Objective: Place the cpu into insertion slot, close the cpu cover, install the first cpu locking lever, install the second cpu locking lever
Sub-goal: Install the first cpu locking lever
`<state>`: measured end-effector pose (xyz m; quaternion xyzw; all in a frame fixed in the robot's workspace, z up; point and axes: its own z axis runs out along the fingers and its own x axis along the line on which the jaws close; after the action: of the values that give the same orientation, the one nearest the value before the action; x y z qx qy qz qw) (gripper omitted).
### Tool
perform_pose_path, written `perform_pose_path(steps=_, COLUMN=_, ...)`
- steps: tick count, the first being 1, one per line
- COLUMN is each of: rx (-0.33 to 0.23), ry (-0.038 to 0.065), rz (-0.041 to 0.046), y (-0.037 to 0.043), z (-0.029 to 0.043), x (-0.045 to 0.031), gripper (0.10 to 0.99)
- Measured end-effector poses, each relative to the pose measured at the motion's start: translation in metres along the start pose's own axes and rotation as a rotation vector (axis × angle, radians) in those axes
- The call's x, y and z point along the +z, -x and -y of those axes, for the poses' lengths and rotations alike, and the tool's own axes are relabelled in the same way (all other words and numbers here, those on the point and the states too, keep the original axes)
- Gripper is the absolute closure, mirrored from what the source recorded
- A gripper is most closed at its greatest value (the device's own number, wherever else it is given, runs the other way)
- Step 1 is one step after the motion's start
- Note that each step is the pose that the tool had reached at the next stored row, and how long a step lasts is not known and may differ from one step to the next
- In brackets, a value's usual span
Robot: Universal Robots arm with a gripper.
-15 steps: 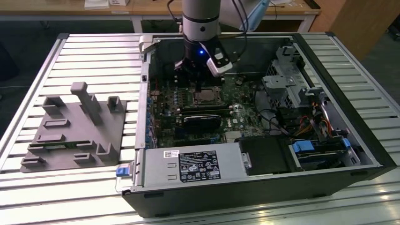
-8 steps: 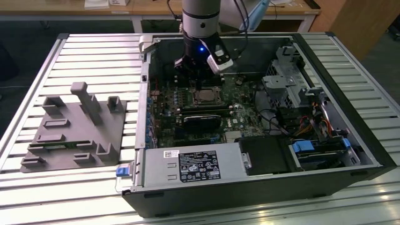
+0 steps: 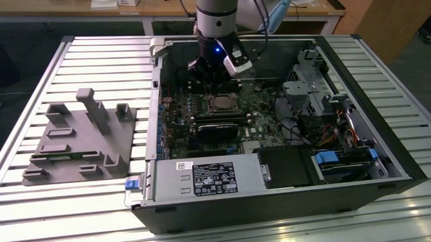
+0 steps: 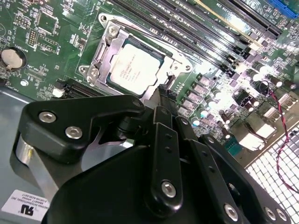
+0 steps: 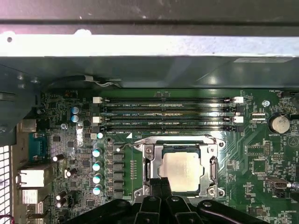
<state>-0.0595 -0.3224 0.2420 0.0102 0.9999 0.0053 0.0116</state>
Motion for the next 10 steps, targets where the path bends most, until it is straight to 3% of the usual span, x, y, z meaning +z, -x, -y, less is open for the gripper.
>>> perform_pose_path(steps=10, rx=0.0, ry=0.0, rz=0.0034, y=-0.0084, z=0.0001, x=-0.0004, gripper=0.98)
